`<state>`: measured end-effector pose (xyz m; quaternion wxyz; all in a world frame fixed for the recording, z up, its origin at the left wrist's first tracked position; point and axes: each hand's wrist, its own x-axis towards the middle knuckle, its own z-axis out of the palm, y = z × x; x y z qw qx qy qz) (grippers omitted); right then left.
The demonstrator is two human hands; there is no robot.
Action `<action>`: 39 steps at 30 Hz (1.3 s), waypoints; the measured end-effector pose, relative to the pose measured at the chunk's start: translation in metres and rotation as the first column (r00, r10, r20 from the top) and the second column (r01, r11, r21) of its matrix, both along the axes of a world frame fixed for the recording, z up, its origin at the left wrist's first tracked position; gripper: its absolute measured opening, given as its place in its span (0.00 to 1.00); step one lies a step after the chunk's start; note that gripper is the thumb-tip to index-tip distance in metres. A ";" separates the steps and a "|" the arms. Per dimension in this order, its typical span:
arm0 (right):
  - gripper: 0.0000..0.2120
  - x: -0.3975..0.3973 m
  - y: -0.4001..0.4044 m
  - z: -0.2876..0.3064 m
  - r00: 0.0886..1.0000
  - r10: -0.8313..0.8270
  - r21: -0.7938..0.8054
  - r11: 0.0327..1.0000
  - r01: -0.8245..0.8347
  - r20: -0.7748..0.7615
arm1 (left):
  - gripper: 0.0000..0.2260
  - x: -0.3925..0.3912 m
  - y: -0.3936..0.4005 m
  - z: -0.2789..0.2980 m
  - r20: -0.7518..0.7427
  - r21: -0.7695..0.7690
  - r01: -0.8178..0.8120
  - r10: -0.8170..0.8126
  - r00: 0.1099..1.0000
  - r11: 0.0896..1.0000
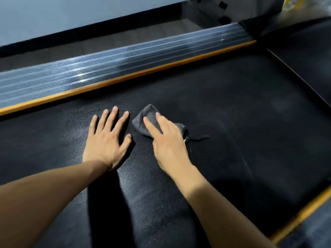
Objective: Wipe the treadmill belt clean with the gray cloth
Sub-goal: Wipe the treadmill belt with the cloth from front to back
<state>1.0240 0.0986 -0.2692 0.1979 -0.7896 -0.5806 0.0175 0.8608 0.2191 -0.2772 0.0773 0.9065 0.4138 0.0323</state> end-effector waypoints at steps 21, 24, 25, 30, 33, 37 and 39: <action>0.33 0.008 -0.063 0.010 0.998 0.037 -0.093 0.995 -0.032 0.052 | 0.31 0.000 0.002 -0.002 0.011 0.007 -0.001 0.001 1.000 1.000; 0.31 0.074 -0.090 0.011 0.965 -0.243 -0.080 0.965 0.251 0.098 | 0.31 0.000 0.001 -0.002 0.025 0.001 -0.006 0.006 1.000 1.000; 0.30 0.094 -0.101 0.014 0.936 -0.341 -0.081 0.934 0.348 0.086 | 0.32 0.000 0.001 -0.002 0.030 0.006 -0.008 0.008 1.000 1.000; 0.28 0.072 -0.099 0.010 0.901 -0.426 -0.048 0.901 0.430 0.077 | 0.31 0.001 0.001 -0.003 0.020 0.011 0.002 -0.002 1.000 1.000; 0.29 -0.013 -0.098 0.005 0.985 -0.165 -0.058 0.984 0.168 0.052 | 0.31 0.000 0.000 -0.002 0.015 0.006 -0.004 0.004 1.000 1.000; 0.33 -0.046 -0.119 0.014 0.998 0.062 -0.089 0.994 -0.060 0.019 | 0.31 0.000 0.001 -0.001 0.012 0.001 -0.003 0.003 1.000 1.000; 0.34 -0.009 -0.131 0.013 0.994 -0.028 -0.094 0.995 0.038 0.107 | 0.31 0.000 0.001 0.000 0.002 0.003 -0.008 0.008 1.000 1.000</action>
